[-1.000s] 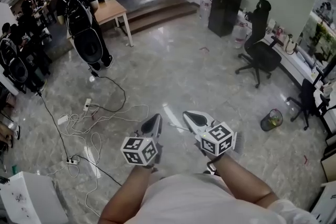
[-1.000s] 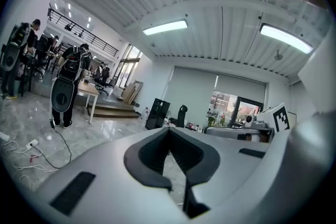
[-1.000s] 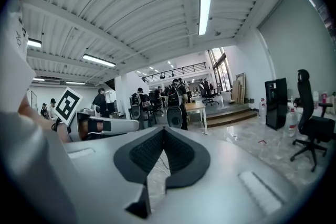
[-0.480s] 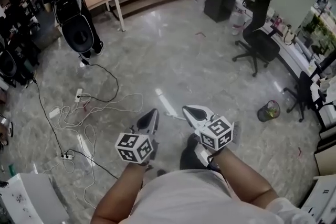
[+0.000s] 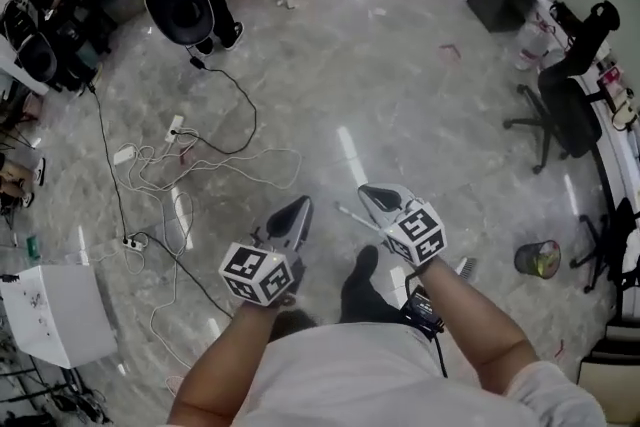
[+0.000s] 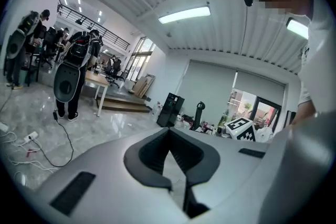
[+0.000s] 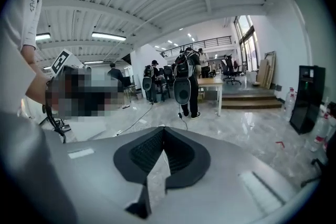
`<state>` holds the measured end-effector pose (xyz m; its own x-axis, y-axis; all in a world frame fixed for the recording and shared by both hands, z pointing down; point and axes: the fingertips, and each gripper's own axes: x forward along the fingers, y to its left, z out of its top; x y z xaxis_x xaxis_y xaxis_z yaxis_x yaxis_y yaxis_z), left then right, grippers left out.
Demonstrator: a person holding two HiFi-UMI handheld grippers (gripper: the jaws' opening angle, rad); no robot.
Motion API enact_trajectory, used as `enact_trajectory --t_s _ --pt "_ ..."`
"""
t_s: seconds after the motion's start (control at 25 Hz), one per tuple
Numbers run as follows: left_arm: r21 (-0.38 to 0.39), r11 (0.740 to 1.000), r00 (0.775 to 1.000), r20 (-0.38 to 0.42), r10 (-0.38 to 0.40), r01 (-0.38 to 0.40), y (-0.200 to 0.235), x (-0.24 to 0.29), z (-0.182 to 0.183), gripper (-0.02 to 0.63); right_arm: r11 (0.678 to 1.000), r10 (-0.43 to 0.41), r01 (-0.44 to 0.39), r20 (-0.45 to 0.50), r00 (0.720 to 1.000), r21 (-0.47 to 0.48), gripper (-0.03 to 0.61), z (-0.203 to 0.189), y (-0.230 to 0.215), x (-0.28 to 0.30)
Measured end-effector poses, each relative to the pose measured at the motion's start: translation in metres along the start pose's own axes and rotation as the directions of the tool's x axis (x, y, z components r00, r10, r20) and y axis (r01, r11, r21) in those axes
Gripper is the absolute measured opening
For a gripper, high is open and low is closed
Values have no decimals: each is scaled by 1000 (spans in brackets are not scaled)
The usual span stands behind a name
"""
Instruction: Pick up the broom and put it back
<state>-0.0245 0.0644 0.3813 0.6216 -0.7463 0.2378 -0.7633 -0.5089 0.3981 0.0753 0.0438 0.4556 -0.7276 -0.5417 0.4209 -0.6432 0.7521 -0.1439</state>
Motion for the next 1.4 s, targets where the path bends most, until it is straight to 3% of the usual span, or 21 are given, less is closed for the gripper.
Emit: enact_trajectory --t_s 0.2,0.36,0.52,0.68,0.88,1.16,1.28,1.4 --pt "-22 993 992 -64 110 -112 63 65 -33 4 997 73 -71 -106 992 24 3 -37 -70 70" --pt "46 990 981 -134 140 -135 126 108 -78 5 996 90 -87 -165 982 24 3 -79 -99 137" --pt "36 983 960 -212 181 -177 195 139 -137 3 994 104 -91 -224 969 67 3 -145 -126 200" --pt "11 974 930 -295 218 -225 257 157 -218 3 989 136 -112 -316 939 92 3 -247 -149 262" --pt "-23 969 904 -368 220 -246 311 171 -324 3 983 177 -138 -453 874 119 28 -400 -163 334" --pt "-68 962 892 -395 219 -266 390 187 -467 5 983 176 -164 -631 756 77 106 -617 -171 433" --pt "-77 956 890 -394 230 -282 429 198 -516 5 986 157 -148 -705 691 75 135 -704 -177 469" --pt "-74 957 887 -402 228 -279 464 207 -562 5 992 125 -104 -754 645 76 144 -776 -180 496"
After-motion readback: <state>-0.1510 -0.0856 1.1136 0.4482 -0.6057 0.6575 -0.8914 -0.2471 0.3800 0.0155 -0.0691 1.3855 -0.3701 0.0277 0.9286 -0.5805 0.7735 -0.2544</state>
